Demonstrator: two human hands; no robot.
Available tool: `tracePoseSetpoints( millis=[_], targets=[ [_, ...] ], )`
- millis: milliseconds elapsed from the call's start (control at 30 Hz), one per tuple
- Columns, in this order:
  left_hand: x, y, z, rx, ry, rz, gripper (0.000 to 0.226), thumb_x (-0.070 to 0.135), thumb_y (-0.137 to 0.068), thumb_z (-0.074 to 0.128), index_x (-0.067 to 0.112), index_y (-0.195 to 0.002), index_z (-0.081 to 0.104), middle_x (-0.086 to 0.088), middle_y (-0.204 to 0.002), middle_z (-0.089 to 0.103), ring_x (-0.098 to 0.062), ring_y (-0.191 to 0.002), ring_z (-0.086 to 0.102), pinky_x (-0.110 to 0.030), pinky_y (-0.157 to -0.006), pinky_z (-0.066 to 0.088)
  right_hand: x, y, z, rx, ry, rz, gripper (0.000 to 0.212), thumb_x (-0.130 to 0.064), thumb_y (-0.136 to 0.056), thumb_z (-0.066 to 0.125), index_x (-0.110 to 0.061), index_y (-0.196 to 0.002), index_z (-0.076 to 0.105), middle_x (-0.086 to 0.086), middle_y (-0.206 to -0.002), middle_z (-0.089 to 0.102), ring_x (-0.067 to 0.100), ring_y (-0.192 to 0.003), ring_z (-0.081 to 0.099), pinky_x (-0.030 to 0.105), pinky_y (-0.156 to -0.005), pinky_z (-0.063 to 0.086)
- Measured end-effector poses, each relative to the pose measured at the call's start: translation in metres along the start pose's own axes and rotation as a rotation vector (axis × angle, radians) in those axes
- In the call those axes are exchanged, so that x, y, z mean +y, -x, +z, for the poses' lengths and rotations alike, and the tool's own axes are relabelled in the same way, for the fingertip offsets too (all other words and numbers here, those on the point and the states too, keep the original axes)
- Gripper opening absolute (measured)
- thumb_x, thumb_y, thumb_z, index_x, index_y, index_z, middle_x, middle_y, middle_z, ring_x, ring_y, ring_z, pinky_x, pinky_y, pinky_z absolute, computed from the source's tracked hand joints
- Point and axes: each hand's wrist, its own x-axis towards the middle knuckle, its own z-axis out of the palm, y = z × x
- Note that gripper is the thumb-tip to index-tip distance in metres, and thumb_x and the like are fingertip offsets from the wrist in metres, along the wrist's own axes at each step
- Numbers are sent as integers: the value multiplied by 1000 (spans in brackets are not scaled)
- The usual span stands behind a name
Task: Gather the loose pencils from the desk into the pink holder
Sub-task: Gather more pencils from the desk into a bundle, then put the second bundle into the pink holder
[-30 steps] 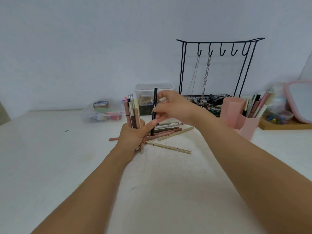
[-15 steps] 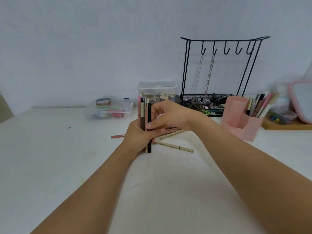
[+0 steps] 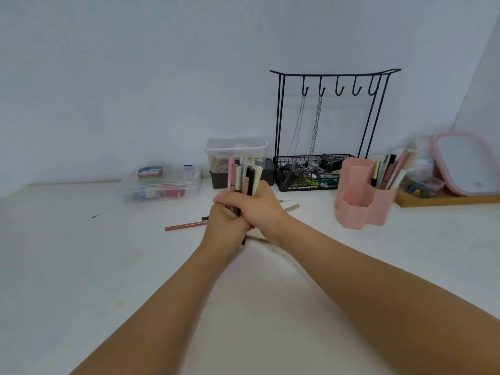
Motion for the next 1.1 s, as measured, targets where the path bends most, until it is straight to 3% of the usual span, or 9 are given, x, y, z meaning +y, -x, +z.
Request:
tracePoseSetpoints(
  millis=[133,233,367,533,667,733,867,967,1100],
  targets=[
    [3,11,8,-172,123,-52,42,4,-79,83,21,-113,66,-2,-102,77,-14,-98,74,-30,-86,60,3,12,-39,169,-310,96,20,-15,-85,74,4,-88,70,19,-84,75,33,-78,74,46,-76,62],
    [2,14,9,-167,57,-16,49,7,-78,85,17,-119,60,-3,-105,74,-15,-100,72,-28,-89,58,0,20,-87,302,-371,91,19,-16,-90,70,3,-89,67,15,-77,72,31,-76,72,45,-81,62],
    [-3,14,9,-106,-135,96,35,12,-83,81,24,-110,62,-2,-94,71,-5,-86,67,-15,-78,52,8,39,-131,499,-79,12,13,-17,-91,72,-6,-84,68,13,-69,67,25,-64,67,38,-69,60],
    [-8,12,11,-136,-242,160,31,12,-82,81,26,-103,64,0,-93,70,-10,-86,64,-16,-74,48,30,57,-134,413,26,57,17,-19,-92,70,-8,-81,64,14,-68,64,21,-59,65,32,-58,55],
    [-8,12,10,-127,-269,163,26,12,-83,80,24,-100,66,1,-92,70,-11,-88,65,-9,-71,45,20,53,-130,325,136,61,26,-24,-94,68,-8,-74,60,11,-61,62,25,-48,59,41,-52,56],
    [-7,11,10,-127,-266,171,22,11,-84,79,23,-99,67,1,-92,70,-10,-87,65,-9,-71,45,5,48,-137,402,279,-17,26,-25,-94,67,-9,-75,61,15,-62,64,25,-44,58,35,-46,51],
    [-8,10,10,-118,-258,174,18,11,-86,77,22,-95,68,0,-90,70,-12,-86,65,-9,-70,45,-32,22,-171,571,764,-146,16,-23,-90,66,-16,-78,58,13,-73,65,29,-66,66,36,-55,55],
    [-9,9,9,-125,-268,181,16,11,-86,77,23,-94,68,0,-90,70,-12,-86,66,-10,-70,46,-37,5,-189,438,1100,17,12,-19,-85,66,-11,-86,56,10,-82,60,30,-78,61,34,-64,51],
    [-9,8,9,-117,-269,182,15,10,-86,77,22,-92,69,-1,-89,70,-8,-82,63,-8,-70,46,-40,2,-198,331,1156,84,14,-18,-84,66,-12,-79,54,4,-70,54,27,-70,58,27,-52,41]
  ],
)
